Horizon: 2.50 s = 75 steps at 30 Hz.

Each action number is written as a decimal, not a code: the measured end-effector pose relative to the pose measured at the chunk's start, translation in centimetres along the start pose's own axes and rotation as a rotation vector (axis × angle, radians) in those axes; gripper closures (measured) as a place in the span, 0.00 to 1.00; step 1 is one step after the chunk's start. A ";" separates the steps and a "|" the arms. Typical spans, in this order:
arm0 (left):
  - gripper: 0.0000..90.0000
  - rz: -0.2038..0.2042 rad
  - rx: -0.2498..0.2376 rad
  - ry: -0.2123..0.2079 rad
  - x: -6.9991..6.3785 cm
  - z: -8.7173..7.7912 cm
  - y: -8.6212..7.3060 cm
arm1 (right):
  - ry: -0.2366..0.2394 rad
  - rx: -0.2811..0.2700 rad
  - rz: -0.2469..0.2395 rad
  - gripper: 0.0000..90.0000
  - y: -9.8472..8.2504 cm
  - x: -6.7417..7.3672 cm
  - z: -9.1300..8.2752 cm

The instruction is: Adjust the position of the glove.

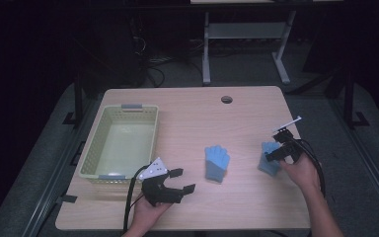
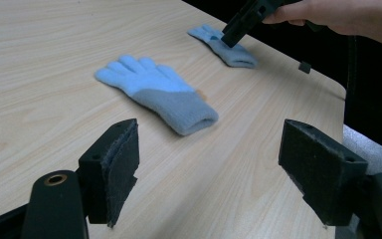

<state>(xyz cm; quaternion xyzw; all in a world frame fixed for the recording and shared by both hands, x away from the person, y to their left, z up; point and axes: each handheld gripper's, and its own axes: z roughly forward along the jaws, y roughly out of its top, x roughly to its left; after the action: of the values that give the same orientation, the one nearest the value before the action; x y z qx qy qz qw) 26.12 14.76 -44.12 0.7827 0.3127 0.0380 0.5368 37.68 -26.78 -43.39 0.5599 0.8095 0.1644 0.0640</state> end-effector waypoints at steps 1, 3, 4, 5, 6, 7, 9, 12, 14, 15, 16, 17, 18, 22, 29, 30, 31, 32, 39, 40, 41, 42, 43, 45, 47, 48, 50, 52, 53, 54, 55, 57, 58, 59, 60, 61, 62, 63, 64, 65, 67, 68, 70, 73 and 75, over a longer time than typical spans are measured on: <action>0.26 0.001 -0.001 -0.001 0.0 0.0 0.0 | 0.000 0.014 -0.004 0.60 0.0 0.0 0.2; 0.26 -0.005 -0.004 -0.003 0.0 -0.1 0.0 | -0.012 0.041 -0.005 0.63 0.0 0.1 0.7; 0.26 -0.003 -0.006 -0.002 0.0 -0.1 0.0 | -0.019 0.040 -0.006 0.64 0.0 0.2 0.7; 0.26 0.000 -0.002 -0.001 0.0 -0.1 0.1 | -0.025 0.042 -0.009 0.66 0.1 0.2 0.7; 0.26 0.001 -0.002 -0.001 0.0 -0.1 0.1 | -0.029 0.042 -0.011 0.68 0.1 0.3 0.7; 0.26 0.000 -0.003 -0.002 0.0 -0.1 0.1 | -0.035 0.041 -0.011 0.69 0.1 0.3 0.8; 0.26 0.002 -0.004 -0.002 -0.1 -0.1 0.0 | -0.046 0.042 -0.012 0.71 0.0 0.4 0.8; 0.26 0.005 -0.008 -0.002 -0.2 -0.1 0.0 | -0.059 0.033 -0.021 0.76 -0.1 0.6 0.8; 0.27 0.008 -0.010 -0.001 -0.2 -0.1 0.0 | -0.060 0.025 -0.020 0.79 -0.2 0.6 0.8; 0.27 0.009 -0.008 -0.001 -0.2 -0.2 0.1 | -0.059 0.021 -0.017 0.81 -0.3 0.5 0.8; 0.27 0.007 -0.009 -0.001 -0.2 -0.1 0.0 | -0.058 0.021 -0.015 0.82 -0.3 0.5 0.8; 0.27 0.004 -0.010 -0.001 -0.2 -0.1 0.0 | -0.053 0.017 -0.015 0.83 -0.3 0.3 0.8; 0.27 0.002 -0.010 -0.003 -0.2 -0.1 0.0 | -0.055 0.015 -0.015 0.85 -0.4 0.3 0.8; 0.27 0.003 0.001 -0.008 -0.3 0.1 -0.1 | -0.059 0.009 -0.013 0.89 -0.4 0.2 0.8; 0.27 0.000 -0.010 -0.004 -0.1 -0.1 0.0 | -0.036 -0.010 0.010 0.92 -0.6 0.1 0.5; 0.27 -0.001 -0.010 -0.002 0.0 -0.2 0.0 | -0.027 -0.014 0.014 0.92 -0.7 0.0 0.4; 0.27 -0.002 -0.014 -0.001 0.0 -0.2 0.0 | -0.026 -0.017 0.014 0.92 -0.7 0.0 0.2; 0.27 -0.004 -0.012 0.000 0.1 -0.3 0.0 | -0.032 -0.019 0.007 0.92 -0.7 0.0 0.1; 0.27 -0.006 -0.014 0.001 0.0 -0.2 0.0 | -0.034 -0.043 -0.013 0.93 -0.8 0.2 -1.3; 0.27 -0.005 -0.014 0.001 0.0 -0.2 0.0 | -0.029 -0.051 -0.015 0.93 -0.8 0.2 -1.5; 0.27 -0.005 -0.014 0.000 0.0 -0.2 0.0 | -0.026 -0.050 -0.009 0.93 -0.8 0.2 -1.7; 0.27 -0.004 -0.013 0.000 0.0 -0.2 -0.1 | -0.019 -0.062 -0.008 0.93 -0.8 0.2 -1.9; 0.27 -0.004 -0.013 0.001 0.0 -0.2 0.0 | -0.016 -0.065 -0.008 0.93 -0.8 0.2 -2.1; 0.27 -0.005 -0.014 0.002 0.1 -0.3 0.0 | -0.018 -0.075 -0.006 0.93 -0.9 0.2 -2.5; 0.27 -0.007 -0.018 0.003 0.2 -0.3 0.0 | -0.011 -0.089 -0.012 0.93 -0.8 0.2 -3.0; 0.27 -0.010 -0.015 0.003 0.2 -0.3 0.0 | -0.012 -0.089 -0.014 0.93 -0.8 0.4 -3.3; 0.27 -0.012 -0.017 0.003 0.2 -0.3 0.0 | -0.019 -0.097 -0.037 0.93 -0.7 0.7 -3.9; 0.27 -0.013 -0.017 0.001 0.1 -0.3 0.0 | -0.019 -0.111 -0.056 0.93 -0.6 1.2 -4.5; 0.27 -0.014 -0.016 0.002 0.1 -0.2 0.0 | -0.020 -0.115 -0.065 0.93 -0.5 1.5 -4.8; 0.27 -0.014 -0.015 0.002 0.1 -0.2 0.0 | -0.022 -0.121 -0.078 0.93 -0.5 1.8 -5.0; 0.27 -0.014 -0.015 0.002 0.1 -0.2 0.0 | -0.024 -0.126 -0.091 0.93 -0.4 2.0 -5.2; 0.27 -0.011 -0.017 0.003 0.1 -0.3 0.0 | -0.019 -0.139 -0.106 0.93 -0.2 2.5 -5.6; 0.27 -0.009 -0.017 0.003 0.1 -0.3 0.0 | -0.017 -0.142 -0.114 0.93 -0.1 2.8 -5.8; 0.27 -0.010 -0.019 0.003 0.1 -0.3 0.0 | -0.015 -0.142 -0.116 0.93 0.0 3.1 -6.0; 0.27 -0.011 -0.019 0.003 0.1 -0.3 0.0 | -0.013 -0.150 -0.132 0.93 0.1 3.4 -6.1; 0.27 -0.011 -0.020 0.002 0.1 -0.3 0.0 | -0.009 -0.151 -0.138 0.93 0.2 3.7 -6.3; 0.27 -0.012 -0.019 0.002 0.1 -0.3 0.0 | -0.006 -0.152 -0.146 0.93 0.3 4.0 -6.4; 0.27 -0.012 -0.018 0.001 0.1 -0.3 0.0 | -0.006 -0.157 -0.160 0.92 0.5 4.3 -6.6; 0.27 -0.014 -0.018 0.001 0.1 -0.3 0.0 | -0.006 -0.158 -0.171 0.92 0.6 4.6 -6.7; 0.27 -0.013 -0.017 0.002 0.1 -0.3 0.0 | -0.004 -0.161 -0.175 0.93 0.7 5.0 -6.8; 0.27 -0.014 -0.021 0.003 0.2 -0.3 0.0 | 0.001 -0.167 -0.191 0.93 1.0 5.5 -7.0; 0.27 -0.016 -0.023 0.004 0.2 -0.4 0.0 | 0.005 -0.168 -0.200 0.92 1.1 5.8 -7.0; 0.27 -0.016 -0.025 0.006 0.2 -0.4 0.0 | 0.016 -0.171 -0.209 0.92 1.4 6.4 -7.2; 0.27 -0.015 -0.026 0.006 0.2 -0.5 0.0 | 0.035 -0.179 -0.224 0.92 1.8 7.3 -7.3; 0.27 -0.013 -0.024 0.006 0.2 -0.5 0.0 | 0.048 -0.187 -0.242 0.93 2.0 8.0 -7.3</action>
<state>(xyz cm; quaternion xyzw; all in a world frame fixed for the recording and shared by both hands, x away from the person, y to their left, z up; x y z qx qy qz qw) 26.09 15.26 -43.96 0.7739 0.3189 0.0406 0.5456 34.44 -20.19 -35.23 0.4459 0.8536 0.2433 0.1158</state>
